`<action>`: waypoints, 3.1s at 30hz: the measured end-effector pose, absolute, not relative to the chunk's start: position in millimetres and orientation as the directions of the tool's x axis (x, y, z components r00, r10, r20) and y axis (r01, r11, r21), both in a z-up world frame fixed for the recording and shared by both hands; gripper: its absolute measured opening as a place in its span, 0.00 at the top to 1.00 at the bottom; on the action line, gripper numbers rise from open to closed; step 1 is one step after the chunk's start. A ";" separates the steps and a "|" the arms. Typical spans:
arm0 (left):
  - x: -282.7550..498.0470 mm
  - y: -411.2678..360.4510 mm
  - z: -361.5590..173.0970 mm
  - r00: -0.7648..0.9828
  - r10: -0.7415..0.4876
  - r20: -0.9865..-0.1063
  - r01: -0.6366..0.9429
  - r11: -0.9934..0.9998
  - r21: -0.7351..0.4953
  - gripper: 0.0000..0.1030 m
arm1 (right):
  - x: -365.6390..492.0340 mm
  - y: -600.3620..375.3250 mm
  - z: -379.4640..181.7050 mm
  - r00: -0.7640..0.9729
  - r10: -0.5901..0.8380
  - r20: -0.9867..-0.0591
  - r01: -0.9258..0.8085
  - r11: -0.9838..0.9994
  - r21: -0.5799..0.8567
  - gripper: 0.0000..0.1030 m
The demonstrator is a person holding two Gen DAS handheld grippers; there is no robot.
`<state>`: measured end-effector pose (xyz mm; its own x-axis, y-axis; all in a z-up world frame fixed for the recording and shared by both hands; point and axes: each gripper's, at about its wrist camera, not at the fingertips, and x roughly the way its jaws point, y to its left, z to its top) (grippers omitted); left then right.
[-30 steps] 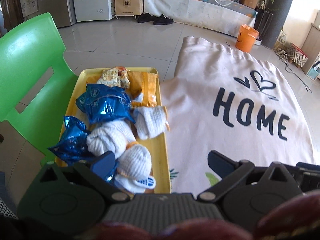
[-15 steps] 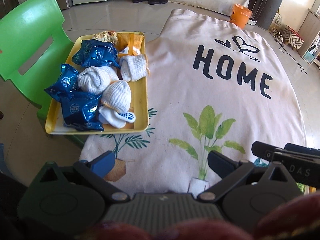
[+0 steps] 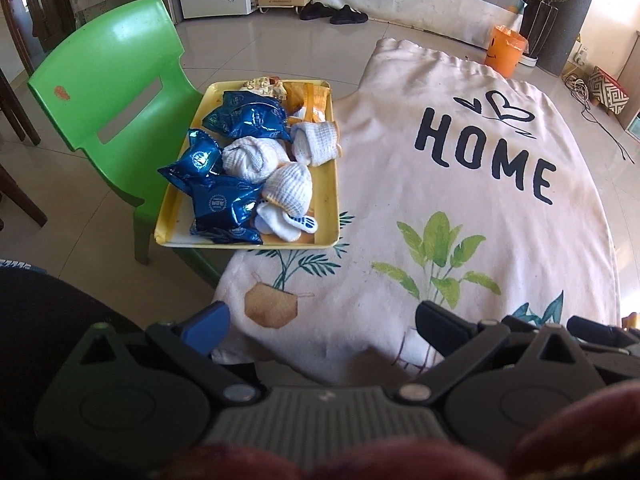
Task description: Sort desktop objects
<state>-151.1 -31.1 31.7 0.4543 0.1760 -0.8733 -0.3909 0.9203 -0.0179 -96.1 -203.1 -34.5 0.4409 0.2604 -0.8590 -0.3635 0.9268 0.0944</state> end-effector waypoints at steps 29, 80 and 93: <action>-168.7 -7.3 33.9 0.482 0.127 -0.867 -0.418 0.903 -0.100 0.00 | -123.9 -181.5 0.6 0.477 0.215 -0.852 -0.378 0.926 0.021 0.20; -45.5 84.9 -48.5 0.269 0.193 -0.944 -0.475 0.879 0.044 0.00 | 30.7 -64.5 -82.0 0.400 0.299 -0.866 -0.581 0.814 0.013 0.19; -45.4 84.2 -54.3 0.249 0.205 -0.947 -0.471 0.879 0.067 0.00 | 29.0 -26.4 -83.5 0.418 0.332 -0.846 -0.654 0.756 -0.026 0.13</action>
